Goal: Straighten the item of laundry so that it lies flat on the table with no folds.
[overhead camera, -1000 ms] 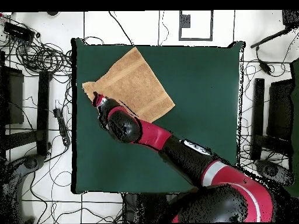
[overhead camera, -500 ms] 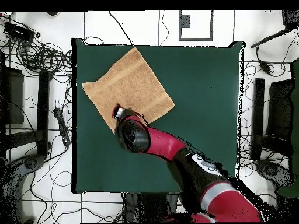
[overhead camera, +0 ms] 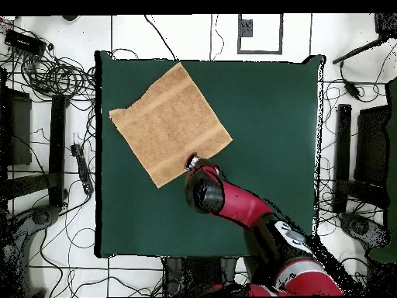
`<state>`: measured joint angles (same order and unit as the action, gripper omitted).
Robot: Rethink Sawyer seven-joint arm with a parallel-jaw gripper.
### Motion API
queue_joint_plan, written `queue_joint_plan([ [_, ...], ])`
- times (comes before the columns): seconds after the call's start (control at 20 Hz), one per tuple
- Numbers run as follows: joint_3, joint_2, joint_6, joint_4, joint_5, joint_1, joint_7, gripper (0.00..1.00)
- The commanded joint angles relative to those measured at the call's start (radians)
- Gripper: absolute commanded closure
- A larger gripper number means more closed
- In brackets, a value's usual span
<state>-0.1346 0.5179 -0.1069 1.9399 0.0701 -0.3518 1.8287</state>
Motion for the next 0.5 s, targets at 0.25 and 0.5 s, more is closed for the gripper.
queue_joint_plan([
  [0.25,0.14,-0.1,-0.037,-0.063,-0.11,-0.006,0.077,0.0],
  [0.5,0.194,-0.256,-0.159,-0.168,-0.071,0.083,0.124,0.0],
])
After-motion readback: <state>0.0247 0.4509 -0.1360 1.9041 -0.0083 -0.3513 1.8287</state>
